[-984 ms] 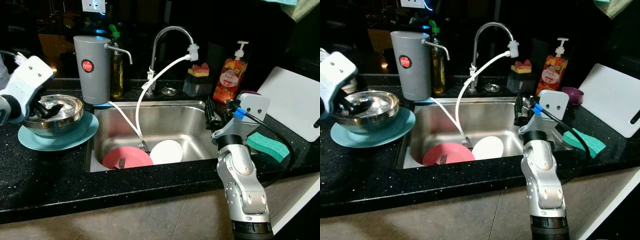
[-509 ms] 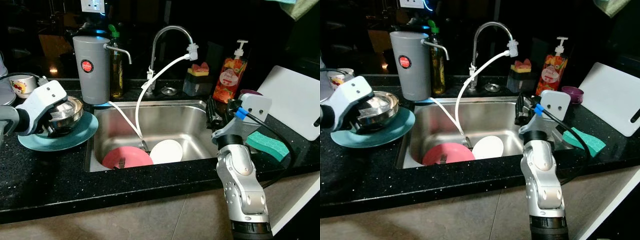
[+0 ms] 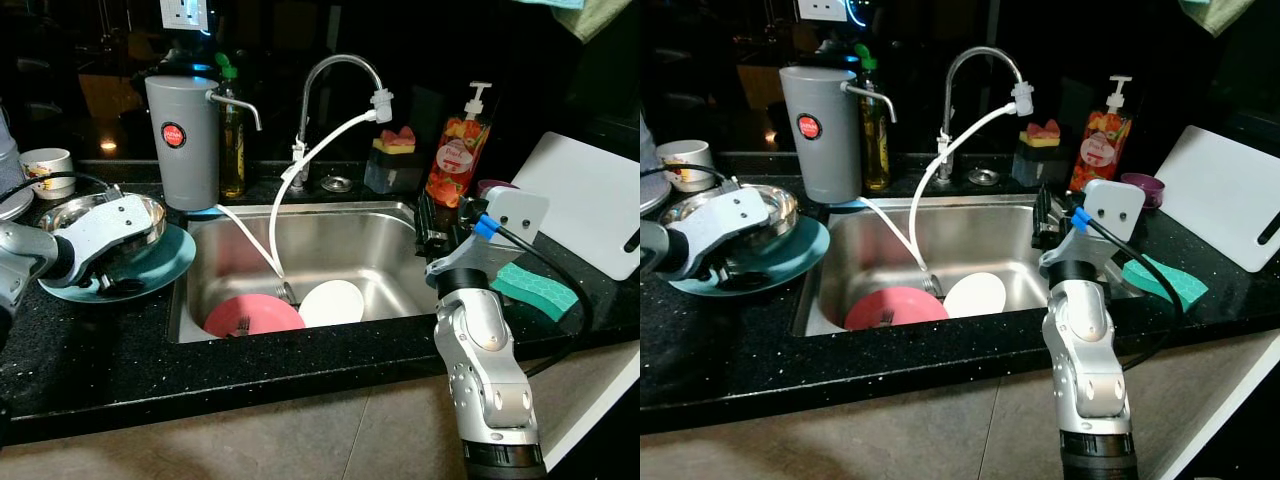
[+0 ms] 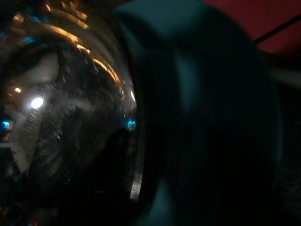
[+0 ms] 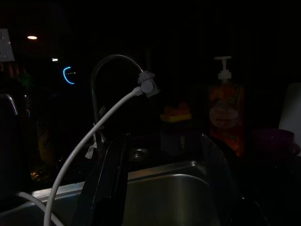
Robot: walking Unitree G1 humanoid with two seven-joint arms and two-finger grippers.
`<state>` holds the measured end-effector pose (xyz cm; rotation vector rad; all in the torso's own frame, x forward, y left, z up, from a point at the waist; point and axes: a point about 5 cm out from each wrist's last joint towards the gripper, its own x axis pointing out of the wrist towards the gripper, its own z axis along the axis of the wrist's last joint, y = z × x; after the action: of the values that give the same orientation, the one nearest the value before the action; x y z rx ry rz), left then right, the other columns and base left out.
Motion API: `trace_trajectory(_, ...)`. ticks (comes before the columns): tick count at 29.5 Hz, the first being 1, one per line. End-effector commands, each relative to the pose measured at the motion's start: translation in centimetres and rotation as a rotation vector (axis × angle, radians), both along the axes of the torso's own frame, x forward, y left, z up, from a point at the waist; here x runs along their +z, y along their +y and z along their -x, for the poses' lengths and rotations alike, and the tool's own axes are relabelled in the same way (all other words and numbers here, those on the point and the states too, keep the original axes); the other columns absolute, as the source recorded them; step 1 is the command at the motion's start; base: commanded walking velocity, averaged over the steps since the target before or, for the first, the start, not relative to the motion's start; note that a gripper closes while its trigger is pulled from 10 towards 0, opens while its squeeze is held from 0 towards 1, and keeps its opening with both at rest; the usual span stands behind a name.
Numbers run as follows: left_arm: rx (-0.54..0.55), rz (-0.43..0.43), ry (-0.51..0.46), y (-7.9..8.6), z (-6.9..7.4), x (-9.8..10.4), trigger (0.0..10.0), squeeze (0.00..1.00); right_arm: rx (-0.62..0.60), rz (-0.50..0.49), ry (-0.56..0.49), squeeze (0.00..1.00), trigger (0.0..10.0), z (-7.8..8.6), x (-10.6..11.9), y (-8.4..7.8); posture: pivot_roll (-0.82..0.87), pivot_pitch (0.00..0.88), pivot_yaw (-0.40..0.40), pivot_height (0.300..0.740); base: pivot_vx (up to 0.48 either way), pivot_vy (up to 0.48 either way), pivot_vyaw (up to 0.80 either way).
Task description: Kitchen organization
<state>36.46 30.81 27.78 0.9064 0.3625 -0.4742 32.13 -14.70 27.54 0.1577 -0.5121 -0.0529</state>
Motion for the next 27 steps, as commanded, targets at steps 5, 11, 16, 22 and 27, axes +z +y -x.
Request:
trace_trajectory(5, 0.012, -0.06, -0.032, -0.3, -0.6, -0.6, 0.0, 0.0, -0.012, -0.004, 0.0, 0.0, 10.0, -0.2, 0.1, -0.3, 0.14, 0.0, -0.083, 0.74, 0.0, 0.0, 0.0)
trace_trajectory(11, 0.045, -0.274, -0.196, -0.3, -1.0, 0.0, 0.0, 0.0, -0.007, -0.004, 0.001, 0.0, 10.0, -0.2, 0.1, -0.2, 0.14, 0.004, -0.086, 0.74, 0.0, 0.0, 0.0)
trace_trajectory(16, 0.001, -0.557, -0.459, -2.0, -1.7, 1.0, 10.0, 0.0, 0.003, -0.003, 0.006, 0.0, 10.0, -0.3, 0.0, 0.1, 0.14, 0.014, -0.091, 0.74, 0.0, 0.0, 0.0)
trace_trajectory(22, -0.112, -0.665, -0.64, -4.5, -1.6, 1.5, 10.0, 0.0, 0.02, 0.002, 0.007, 0.0, 10.0, -0.4, 0.2, 0.4, 0.14, 0.024, -0.097, 0.74, 0.0, 0.0, 0.0)
trace_trajectory(27, -0.336, -0.641, -0.82, -8.5, -0.6, 1.8, 10.0, 0.0, 0.156, 0.062, 0.035, 0.0, 10.0, -1.1, 0.7, 2.1, 0.14, 0.029, -0.104, 0.74, 0.0, 0.0, 0.0)
